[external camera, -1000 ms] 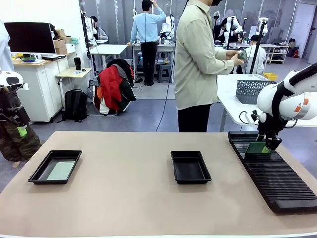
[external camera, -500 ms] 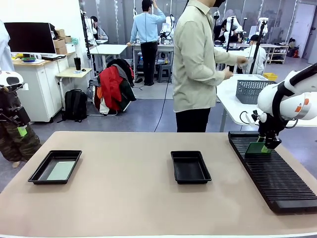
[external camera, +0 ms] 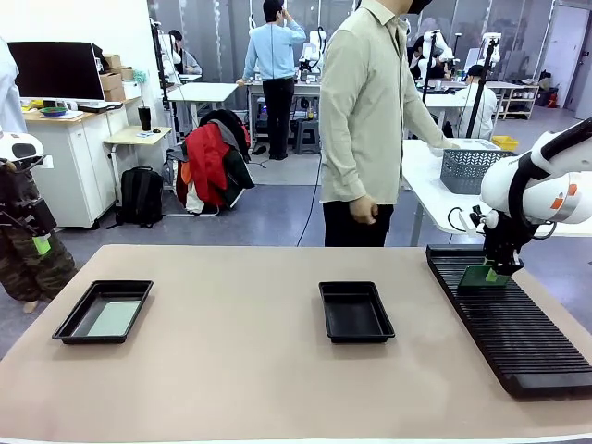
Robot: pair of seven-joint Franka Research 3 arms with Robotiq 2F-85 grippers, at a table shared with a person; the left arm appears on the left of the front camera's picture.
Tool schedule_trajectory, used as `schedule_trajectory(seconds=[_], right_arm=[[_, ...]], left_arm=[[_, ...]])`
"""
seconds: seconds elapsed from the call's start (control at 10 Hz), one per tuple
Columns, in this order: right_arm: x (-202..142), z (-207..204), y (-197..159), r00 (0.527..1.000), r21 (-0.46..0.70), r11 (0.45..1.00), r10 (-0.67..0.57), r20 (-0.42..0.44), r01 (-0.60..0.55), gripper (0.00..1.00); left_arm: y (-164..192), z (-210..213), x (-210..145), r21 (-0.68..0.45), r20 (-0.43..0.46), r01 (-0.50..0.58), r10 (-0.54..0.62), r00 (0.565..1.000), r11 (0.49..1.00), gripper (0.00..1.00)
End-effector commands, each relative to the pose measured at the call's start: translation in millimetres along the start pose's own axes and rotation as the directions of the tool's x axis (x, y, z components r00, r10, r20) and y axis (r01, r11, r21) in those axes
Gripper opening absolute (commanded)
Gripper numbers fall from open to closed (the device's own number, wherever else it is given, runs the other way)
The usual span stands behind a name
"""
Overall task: Inspect and transfer BCBs to ESD trays.
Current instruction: Pick up the Blank PCB from the PCB Rack and place it in the right ESD tray.
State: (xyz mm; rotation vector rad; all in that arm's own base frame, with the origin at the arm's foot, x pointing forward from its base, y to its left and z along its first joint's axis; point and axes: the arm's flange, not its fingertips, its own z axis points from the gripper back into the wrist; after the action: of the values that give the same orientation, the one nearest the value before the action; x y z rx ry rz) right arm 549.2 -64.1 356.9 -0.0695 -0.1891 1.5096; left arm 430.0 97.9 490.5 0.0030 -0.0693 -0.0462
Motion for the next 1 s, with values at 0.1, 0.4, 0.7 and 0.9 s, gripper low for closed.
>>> schedule_trajectory(seconds=[0.1,0.4,0.7,0.9], right_arm=[[-1.3,0.9,0.2,1.0,0.013,1.0,-0.005,-0.004,0.006,0.16],[-1.6,3.2,-0.1,1.0,0.025,1.0,-0.006,-0.003,0.006,0.03],[-1.4,4.2,-2.0,1.0,0.035,0.999,-0.008,-0.002,0.008,0.0],[-2.9,10.1,-3.6,1.0,0.029,0.999,-0.018,-0.001,0.018,0.0]], left_arm=[[-0.3,-1.3,0.1,-0.001,0.008,-0.004,0.004,1.0,1.0,1.0],[-0.3,-1.3,0.1,-0.001,0.008,-0.004,0.004,1.0,1.0,1.0],[-0.3,-1.3,0.1,-0.001,0.008,-0.004,0.004,1.0,1.0,1.0],[-0.3,-1.3,0.1,-0.001,0.008,-0.004,0.004,1.0,1.0,1.0]])
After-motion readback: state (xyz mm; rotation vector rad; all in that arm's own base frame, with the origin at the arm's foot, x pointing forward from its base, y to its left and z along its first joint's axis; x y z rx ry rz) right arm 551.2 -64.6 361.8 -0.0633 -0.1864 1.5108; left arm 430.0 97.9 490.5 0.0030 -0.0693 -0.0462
